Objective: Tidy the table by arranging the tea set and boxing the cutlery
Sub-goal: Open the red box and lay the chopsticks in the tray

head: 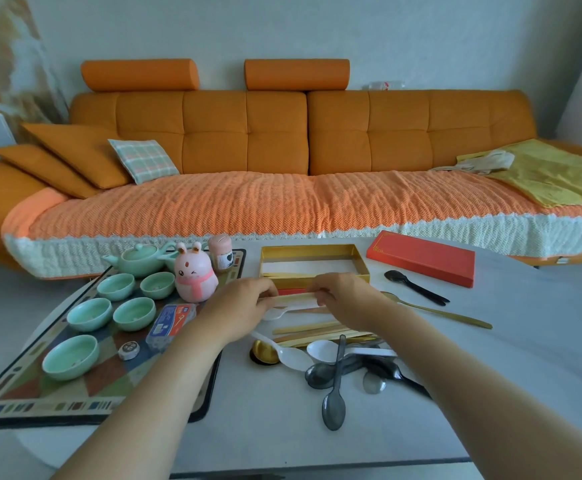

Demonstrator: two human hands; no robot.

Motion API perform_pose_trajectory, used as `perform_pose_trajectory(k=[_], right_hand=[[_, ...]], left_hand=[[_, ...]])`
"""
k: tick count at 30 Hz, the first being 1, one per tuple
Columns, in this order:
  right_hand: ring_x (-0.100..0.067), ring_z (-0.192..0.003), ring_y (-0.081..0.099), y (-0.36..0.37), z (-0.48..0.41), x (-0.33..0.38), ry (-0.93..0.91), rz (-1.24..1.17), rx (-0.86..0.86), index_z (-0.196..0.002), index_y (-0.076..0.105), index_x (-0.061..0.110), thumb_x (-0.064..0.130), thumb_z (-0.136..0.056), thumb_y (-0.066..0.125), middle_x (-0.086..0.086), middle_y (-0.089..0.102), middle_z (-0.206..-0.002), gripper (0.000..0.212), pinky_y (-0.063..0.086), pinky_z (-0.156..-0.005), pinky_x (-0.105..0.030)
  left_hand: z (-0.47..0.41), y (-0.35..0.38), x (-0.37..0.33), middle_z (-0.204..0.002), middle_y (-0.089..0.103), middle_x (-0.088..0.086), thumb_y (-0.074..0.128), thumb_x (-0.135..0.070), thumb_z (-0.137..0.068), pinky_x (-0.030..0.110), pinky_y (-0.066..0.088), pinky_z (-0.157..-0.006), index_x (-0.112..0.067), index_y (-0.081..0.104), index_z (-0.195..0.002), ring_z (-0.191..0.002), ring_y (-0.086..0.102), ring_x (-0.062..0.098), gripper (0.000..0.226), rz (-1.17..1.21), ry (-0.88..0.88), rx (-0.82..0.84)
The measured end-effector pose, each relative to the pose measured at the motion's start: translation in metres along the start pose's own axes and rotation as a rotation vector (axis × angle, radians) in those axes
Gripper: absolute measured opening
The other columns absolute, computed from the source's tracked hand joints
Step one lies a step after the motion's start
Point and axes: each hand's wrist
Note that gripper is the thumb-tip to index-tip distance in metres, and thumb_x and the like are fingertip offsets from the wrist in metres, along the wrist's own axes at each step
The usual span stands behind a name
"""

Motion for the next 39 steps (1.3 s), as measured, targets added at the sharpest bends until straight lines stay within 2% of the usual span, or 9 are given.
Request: perform_pose_trajectory(k=[3,9,14,19,25,28,32,37,39], right_hand=[[-0.018,-0.072,0.067,-0.012,-0.005,-0.013,0.076,-0.086,-0.082,-0.104,0.066,0.023,0.014,-0.100,0.042,0.004,0.062,-0.088,0.026,0.058,-0.069,-0.039],[-0.025,-0.102,0.058,-0.014,-0.016,-0.039,0.035,0.059,-0.374,-0.112,0.072,0.014,-0.005,-0.094,0.048,-0.003,0.068,-0.105,0.035,0.048,-0.090,-0.042],[-0.025,-0.108,0.060,-0.006,-0.024,-0.043,0.091,0.017,-0.336,-0.119,0.069,0.011,-0.011,-0.086,0.056,-0.006,0.067,-0.115,0.042,0.050,-0.094,-0.038],[-0.024,-0.112,0.058,-0.001,-0.030,-0.045,0.150,0.042,-0.167,-0.127,0.063,0.014,0.005,-0.071,0.083,-0.005,0.061,-0.121,0.060,0.048,-0.097,-0.037],[-0.013,-0.081,0.063,-0.004,-0.030,-0.038,0.134,-0.007,-0.100,-0.116,0.068,0.020,0.012,-0.093,0.040,-0.001,0.068,-0.111,0.037,0.051,-0.075,-0.030],[-0.019,-0.099,0.060,-0.002,-0.026,-0.040,0.085,0.131,-0.108,-0.113,0.069,0.017,0.016,-0.094,0.042,-0.001,0.067,-0.110,0.033,0.044,-0.092,-0.034],[-0.017,-0.095,0.056,0.002,-0.026,-0.046,0.062,0.394,-0.081,-0.094,0.067,0.026,0.029,-0.091,0.054,0.008,0.063,-0.093,0.014,0.028,-0.082,-0.032],[-0.020,-0.117,0.051,0.001,-0.017,-0.042,0.004,0.252,-0.172,-0.120,0.066,0.023,0.017,-0.090,0.055,0.005,0.060,-0.122,0.032,0.034,-0.097,-0.038],[-0.021,-0.115,0.050,-0.004,-0.012,-0.036,-0.067,0.210,-0.247,-0.115,0.068,0.024,0.012,-0.089,0.056,0.004,0.059,-0.118,0.032,0.038,-0.097,-0.040]], left_hand=[[-0.003,0.000,0.002,-0.098,0.065,-0.011,0.053,-0.025,-0.098,0.033,0.049,-0.072,-0.028,0.066,-0.107,-0.089,0.060,0.014,0.016,0.008,0.002,-0.053],[-0.022,0.004,0.008,-0.104,0.064,-0.003,0.050,-0.017,-0.099,0.034,0.048,-0.071,-0.021,0.069,-0.116,-0.098,0.057,0.019,0.025,-0.021,0.019,-0.301],[-0.036,0.013,0.006,-0.117,0.056,0.005,0.054,-0.009,-0.094,0.044,0.046,-0.087,-0.017,0.061,-0.127,-0.109,0.048,0.027,0.035,-0.136,0.029,-0.372],[-0.038,0.022,-0.002,-0.131,0.059,-0.006,0.051,-0.020,-0.097,0.038,0.044,-0.092,-0.022,0.059,-0.131,-0.118,0.054,0.021,0.034,-0.197,0.156,-0.213],[-0.040,0.021,-0.002,-0.148,0.045,-0.009,0.048,-0.030,-0.100,0.030,0.029,-0.109,-0.024,0.047,-0.143,-0.136,0.039,0.013,0.044,-0.170,0.138,-0.081],[-0.038,0.021,-0.004,-0.152,0.040,-0.008,0.050,-0.028,-0.099,0.030,0.026,-0.113,-0.025,0.042,-0.147,-0.140,0.034,0.014,0.049,-0.109,0.125,-0.001],[-0.035,0.024,-0.005,-0.147,0.047,-0.008,0.053,-0.027,-0.096,0.035,0.034,-0.107,-0.028,0.041,-0.146,-0.132,0.042,0.020,0.052,-0.104,0.128,0.022],[-0.030,0.022,-0.004,-0.146,0.045,-0.008,0.055,-0.027,-0.095,0.033,0.028,-0.107,-0.024,0.044,-0.144,-0.135,0.037,0.015,0.050,-0.152,0.171,-0.065],[-0.028,0.021,-0.005,-0.134,0.050,-0.007,0.058,-0.024,-0.092,0.033,0.032,-0.099,-0.023,0.053,-0.135,-0.125,0.043,0.017,0.043,-0.181,0.210,-0.154]])
Point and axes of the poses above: each hand's wrist, its own z-axis away from the middle knuckle, its own y-axis out of the palm, x = y × z
